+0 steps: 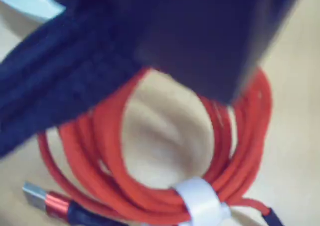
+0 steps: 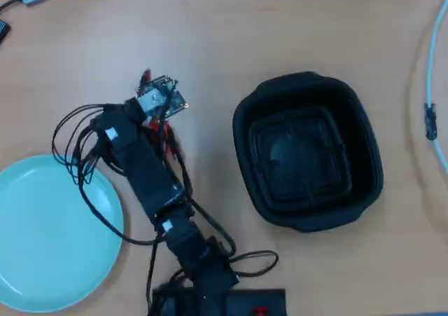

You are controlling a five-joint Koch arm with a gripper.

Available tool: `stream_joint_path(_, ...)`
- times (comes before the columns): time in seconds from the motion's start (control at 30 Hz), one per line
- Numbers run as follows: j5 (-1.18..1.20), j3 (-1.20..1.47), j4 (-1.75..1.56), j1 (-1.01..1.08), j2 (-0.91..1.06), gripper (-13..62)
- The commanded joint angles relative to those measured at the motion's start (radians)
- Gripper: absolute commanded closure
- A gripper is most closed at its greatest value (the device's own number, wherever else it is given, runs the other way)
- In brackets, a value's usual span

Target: Put a black charging cable in a black bowl and put a red charging cable in a green bowl

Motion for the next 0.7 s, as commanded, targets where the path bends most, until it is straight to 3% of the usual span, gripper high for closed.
stream_joint_path(0.0, -0.026, -0.193, 0.0, 0.012, 0.038, 55.8)
stream_joint_path(0.5, -0.043, -0.193, 0.069, 0.02, 0.038, 54.8)
stream_joint_path(0.67, -0.067, -0.192, 0.072, 0.035, 0.04, 42.0)
